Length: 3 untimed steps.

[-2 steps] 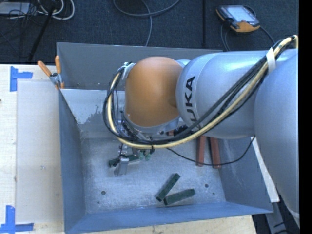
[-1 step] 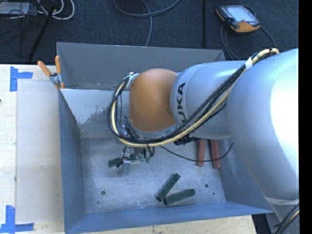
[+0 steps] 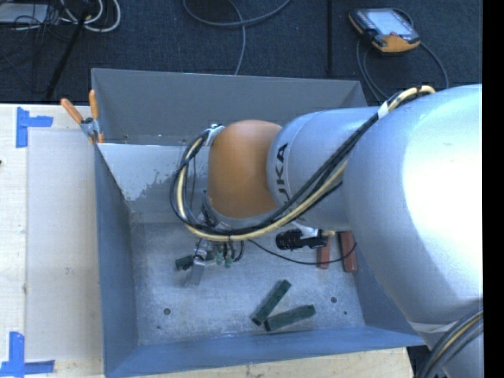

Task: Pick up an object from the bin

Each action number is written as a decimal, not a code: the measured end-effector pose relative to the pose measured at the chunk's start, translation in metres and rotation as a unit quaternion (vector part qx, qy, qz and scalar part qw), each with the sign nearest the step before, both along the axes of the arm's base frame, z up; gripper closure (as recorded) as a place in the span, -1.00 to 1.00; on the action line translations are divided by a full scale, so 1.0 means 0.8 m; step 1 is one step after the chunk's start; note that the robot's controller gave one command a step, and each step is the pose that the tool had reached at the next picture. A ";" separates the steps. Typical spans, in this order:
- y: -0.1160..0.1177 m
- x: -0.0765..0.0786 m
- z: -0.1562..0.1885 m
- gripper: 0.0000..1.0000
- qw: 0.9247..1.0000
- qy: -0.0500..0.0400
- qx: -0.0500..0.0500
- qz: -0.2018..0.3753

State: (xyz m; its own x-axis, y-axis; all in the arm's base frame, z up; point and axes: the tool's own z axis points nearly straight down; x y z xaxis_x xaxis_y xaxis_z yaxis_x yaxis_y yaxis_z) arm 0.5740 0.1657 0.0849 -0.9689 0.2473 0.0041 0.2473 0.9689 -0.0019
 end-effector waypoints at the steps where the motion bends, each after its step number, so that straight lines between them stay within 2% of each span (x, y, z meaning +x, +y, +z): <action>1: -0.039 0.040 -0.018 1.00 1.000 -0.002 0.001 0.014; 2: -0.039 0.040 -0.018 1.00 1.000 -0.002 0.001 0.014; 3: -0.059 -0.007 0.134 1.00 1.000 -0.002 0.001 0.006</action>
Offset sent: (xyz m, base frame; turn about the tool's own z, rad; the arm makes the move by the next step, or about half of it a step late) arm 0.0000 0.0000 0.0000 0.0000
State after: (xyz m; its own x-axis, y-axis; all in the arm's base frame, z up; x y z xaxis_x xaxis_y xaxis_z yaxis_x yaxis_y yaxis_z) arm 0.5686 0.1186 0.1924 -0.9718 0.2360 0.0006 0.2360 0.9718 0.0003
